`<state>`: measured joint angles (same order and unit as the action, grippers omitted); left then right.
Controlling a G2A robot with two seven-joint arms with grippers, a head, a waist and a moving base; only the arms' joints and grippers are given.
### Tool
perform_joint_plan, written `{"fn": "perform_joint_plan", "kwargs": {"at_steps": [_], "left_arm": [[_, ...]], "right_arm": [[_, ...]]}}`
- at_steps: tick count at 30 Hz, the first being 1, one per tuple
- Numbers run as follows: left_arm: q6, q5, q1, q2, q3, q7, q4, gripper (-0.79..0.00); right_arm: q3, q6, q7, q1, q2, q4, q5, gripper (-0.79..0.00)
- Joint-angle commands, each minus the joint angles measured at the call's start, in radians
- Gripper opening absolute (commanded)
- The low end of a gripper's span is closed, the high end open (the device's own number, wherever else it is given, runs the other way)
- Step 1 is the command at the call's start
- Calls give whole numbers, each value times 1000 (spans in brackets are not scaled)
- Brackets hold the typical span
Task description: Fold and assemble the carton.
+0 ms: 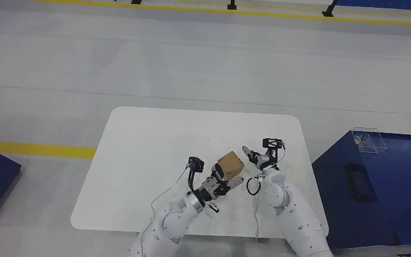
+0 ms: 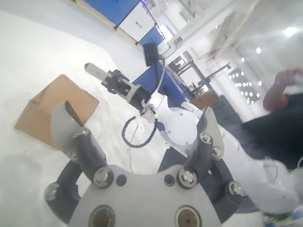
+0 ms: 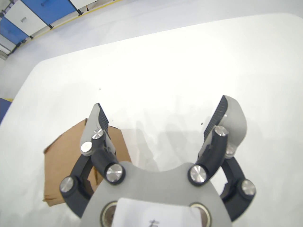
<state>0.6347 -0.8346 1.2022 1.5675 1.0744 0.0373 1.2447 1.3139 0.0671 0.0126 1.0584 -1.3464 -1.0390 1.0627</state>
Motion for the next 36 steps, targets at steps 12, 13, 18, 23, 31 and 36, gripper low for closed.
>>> {"fn": "perform_joint_plan", "kwargs": {"at_steps": [12, 13, 18, 23, 31, 36], "left_arm": [[-4, -255, 55, -25, -6, -169, 54, 0], [-5, -253, 57, -26, -5, -168, 60, 0], [-66, -238, 64, -29, 7, -184, 79, 0], [-212, -359, 16, -29, -4, -163, 66, 0], [-233, -556, -82, -43, -19, -34, 14, 0], [-241, -571, -120, -45, -24, 65, -17, 0]], "right_arm": [[-133, 111, -152, -65, -16, 153, 204, 0], [-136, 119, -155, -65, -16, 153, 204, 0], [-87, 108, -151, -56, -18, 126, 79, 0], [10, 83, -75, -19, -11, 37, -106, 0], [97, 73, -21, 77, 7, -78, -185, 0], [98, 72, -16, 79, 8, -80, -185, 0]]}}
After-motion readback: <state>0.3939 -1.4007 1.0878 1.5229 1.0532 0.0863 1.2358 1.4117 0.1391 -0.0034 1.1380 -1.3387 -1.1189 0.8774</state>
